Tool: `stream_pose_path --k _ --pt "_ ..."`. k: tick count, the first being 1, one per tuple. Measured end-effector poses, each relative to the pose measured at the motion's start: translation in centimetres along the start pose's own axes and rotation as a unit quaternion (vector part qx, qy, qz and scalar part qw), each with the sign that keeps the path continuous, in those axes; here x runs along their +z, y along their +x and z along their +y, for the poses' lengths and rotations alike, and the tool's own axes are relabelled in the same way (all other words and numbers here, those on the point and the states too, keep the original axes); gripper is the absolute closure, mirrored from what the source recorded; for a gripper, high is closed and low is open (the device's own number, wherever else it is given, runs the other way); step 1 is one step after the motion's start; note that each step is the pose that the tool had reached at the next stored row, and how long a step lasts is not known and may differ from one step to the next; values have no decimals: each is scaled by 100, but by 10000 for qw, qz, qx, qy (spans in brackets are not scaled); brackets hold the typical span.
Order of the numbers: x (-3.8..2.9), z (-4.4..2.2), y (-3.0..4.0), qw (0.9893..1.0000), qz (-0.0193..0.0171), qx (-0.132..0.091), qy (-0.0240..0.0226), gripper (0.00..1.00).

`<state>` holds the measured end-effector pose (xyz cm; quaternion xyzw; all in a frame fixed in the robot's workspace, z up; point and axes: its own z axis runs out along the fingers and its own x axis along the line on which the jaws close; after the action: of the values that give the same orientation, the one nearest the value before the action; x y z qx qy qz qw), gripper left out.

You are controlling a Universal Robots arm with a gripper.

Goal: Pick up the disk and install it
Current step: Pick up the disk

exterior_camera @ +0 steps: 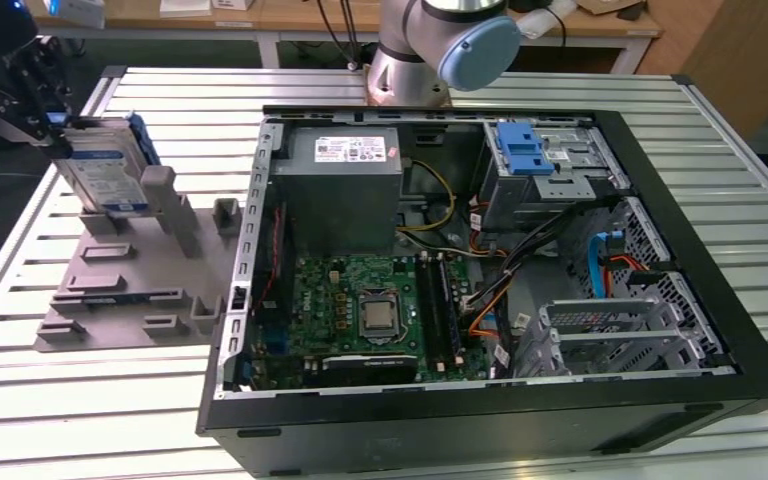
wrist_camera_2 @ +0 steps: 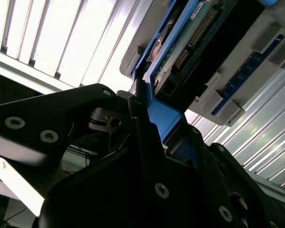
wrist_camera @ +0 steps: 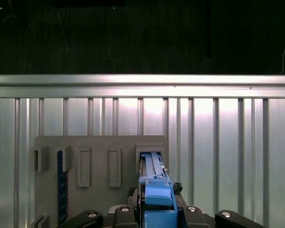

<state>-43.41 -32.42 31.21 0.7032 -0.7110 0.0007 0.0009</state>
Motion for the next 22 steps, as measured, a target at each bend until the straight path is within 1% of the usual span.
stream_pose_path --k 7,22 --pt "-62 0 0 10000 0 0 0 64" --pt "-162 0 0 10000 0 0 0 64"
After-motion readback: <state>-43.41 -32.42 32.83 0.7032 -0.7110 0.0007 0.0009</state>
